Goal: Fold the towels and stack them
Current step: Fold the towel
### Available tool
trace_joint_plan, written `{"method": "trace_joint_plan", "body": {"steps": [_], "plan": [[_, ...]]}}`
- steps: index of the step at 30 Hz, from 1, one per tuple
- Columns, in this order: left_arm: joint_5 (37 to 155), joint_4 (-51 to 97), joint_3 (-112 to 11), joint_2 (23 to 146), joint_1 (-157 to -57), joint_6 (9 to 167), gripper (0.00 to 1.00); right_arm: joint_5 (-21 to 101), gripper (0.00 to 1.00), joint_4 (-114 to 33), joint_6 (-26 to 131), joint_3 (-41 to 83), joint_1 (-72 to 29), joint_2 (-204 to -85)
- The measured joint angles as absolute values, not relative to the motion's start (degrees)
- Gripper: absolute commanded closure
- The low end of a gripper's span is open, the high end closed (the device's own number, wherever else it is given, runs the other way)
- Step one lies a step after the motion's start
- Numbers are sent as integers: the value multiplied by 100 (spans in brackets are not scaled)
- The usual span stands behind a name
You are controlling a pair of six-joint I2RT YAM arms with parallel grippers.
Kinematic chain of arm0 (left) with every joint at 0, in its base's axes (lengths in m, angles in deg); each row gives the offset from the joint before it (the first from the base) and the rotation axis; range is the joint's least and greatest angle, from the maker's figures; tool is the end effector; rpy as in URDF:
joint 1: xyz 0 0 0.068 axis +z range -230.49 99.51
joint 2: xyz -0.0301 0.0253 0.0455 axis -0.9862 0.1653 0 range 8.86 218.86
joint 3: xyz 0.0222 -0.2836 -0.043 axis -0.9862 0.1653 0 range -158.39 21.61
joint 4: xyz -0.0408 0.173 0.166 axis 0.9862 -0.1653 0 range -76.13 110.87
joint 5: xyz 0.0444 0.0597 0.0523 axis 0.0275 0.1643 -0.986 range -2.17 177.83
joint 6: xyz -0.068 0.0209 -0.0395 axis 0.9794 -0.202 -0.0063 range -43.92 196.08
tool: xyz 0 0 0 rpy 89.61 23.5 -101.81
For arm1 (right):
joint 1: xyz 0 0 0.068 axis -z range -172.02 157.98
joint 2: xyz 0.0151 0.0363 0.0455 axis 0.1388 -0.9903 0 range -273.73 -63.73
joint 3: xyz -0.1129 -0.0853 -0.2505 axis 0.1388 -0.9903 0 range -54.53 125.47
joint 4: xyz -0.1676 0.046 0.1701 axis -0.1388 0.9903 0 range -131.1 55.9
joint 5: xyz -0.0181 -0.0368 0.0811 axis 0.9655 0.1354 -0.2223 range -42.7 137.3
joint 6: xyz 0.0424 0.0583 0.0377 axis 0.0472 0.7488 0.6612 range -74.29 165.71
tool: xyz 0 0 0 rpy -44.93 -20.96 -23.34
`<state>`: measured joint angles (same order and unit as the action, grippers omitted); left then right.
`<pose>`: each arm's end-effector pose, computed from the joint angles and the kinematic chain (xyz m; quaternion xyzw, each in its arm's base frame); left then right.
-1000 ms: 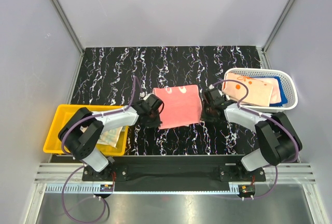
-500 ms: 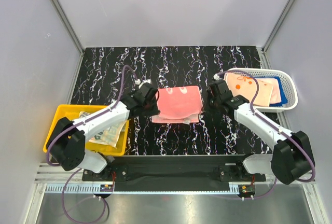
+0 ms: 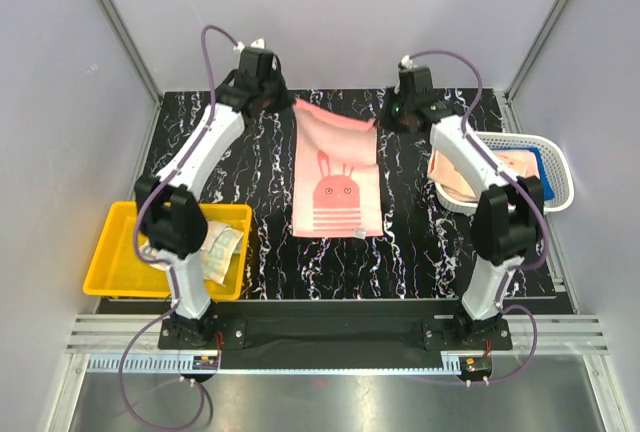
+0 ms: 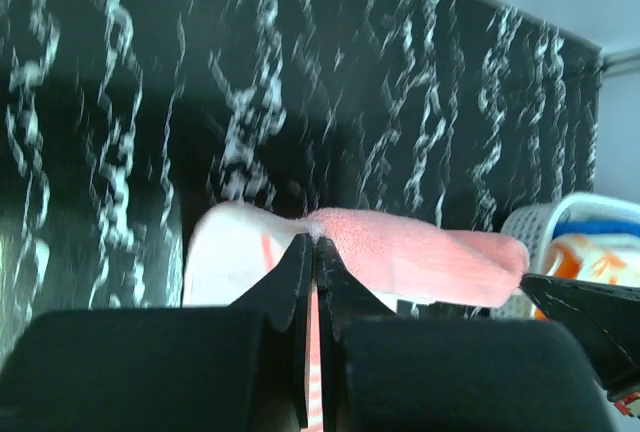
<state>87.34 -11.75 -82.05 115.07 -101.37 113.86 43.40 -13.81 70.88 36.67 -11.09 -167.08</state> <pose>0.4151 -0.1577 0.3484 -0.1323 0.8778 -0.2222 0.4032 0.4039 0.1446 0.3049 0.0336 0.9032 0.1893 0.3837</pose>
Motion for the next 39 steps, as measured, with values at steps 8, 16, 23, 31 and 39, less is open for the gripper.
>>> {"method": "trace_joint_plan", "body": {"steps": [8, 16, 23, 31, 39], "plan": [[9138, -1276, -9494, 12773, -9844, 11203, 100, 4148, 100, -1427, 6863, 5210, -820, -17853], [9315, -1105, -8450, 12650, -9796, 11194, 100, 3962, 100, -1532, 6819, 4625, -814, -17751], [9485, -851, -6524, 11795, -9912, 11362, 100, 3695, 100, -1597, 6940, 2852, -820, -17101], [9496, -539, -5020, 10644, -10349, 11474, 100, 3580, 100, -1639, 7016, 1407, -967, -16035], [9429, -495, -4122, 10005, -10574, 11524, 100, 3621, 100, -1689, 7101, 876, -1321, -15609]]}}
